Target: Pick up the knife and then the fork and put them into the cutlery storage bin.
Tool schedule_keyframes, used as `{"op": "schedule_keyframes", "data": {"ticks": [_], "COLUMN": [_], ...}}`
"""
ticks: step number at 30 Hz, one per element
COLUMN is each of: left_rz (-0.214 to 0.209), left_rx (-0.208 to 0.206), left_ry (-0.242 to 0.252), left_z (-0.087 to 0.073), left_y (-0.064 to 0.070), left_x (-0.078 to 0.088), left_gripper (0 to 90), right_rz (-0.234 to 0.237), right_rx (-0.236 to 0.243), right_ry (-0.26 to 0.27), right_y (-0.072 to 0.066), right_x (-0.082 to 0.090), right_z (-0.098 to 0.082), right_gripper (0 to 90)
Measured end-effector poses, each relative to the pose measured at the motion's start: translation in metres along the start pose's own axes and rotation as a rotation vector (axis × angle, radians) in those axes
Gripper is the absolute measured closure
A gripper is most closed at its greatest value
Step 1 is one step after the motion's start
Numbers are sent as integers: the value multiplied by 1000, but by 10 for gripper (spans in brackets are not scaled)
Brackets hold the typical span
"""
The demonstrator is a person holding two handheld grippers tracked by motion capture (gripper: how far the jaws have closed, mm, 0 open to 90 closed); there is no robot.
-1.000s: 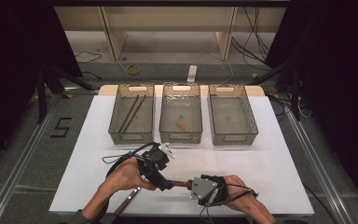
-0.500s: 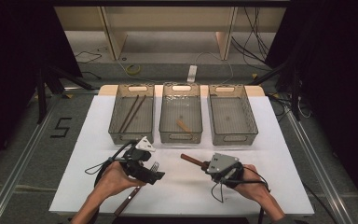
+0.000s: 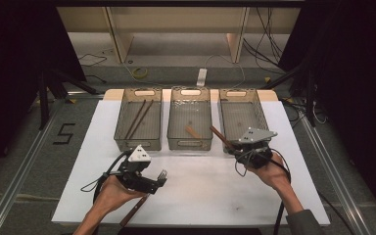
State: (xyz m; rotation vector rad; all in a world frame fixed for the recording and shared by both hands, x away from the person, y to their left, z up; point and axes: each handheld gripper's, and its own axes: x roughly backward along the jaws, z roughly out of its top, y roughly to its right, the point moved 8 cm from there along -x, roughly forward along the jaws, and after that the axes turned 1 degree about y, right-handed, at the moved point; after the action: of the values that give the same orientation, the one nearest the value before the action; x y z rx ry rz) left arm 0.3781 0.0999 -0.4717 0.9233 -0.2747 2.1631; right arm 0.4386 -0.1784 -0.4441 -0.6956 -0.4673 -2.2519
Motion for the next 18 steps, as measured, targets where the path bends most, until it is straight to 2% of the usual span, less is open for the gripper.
{"op": "schedule_keyframes", "data": {"ticks": [5, 7, 16, 18], "left_rz": [13, 17, 18, 17], "left_rx": [17, 24, 39, 32], "left_ry": [9, 15, 67, 64], "left_z": [-3, -4, -4, -5], "left_y": [-4, -5, -3, -3], "left_x": [4, 5, 10, 11], "left_gripper": [154, 153, 153, 153], "right_rz": [-37, -35, -44, -43], "right_rx": [-72, -103, -174, -184], "right_ry": [10, 17, 27, 25], "right_y": [21, 28, 51, 54], "right_x": [-2, -3, -14, -17], "right_z": [12, 17, 40, 43], "right_gripper": [777, 777, 777, 776]}}
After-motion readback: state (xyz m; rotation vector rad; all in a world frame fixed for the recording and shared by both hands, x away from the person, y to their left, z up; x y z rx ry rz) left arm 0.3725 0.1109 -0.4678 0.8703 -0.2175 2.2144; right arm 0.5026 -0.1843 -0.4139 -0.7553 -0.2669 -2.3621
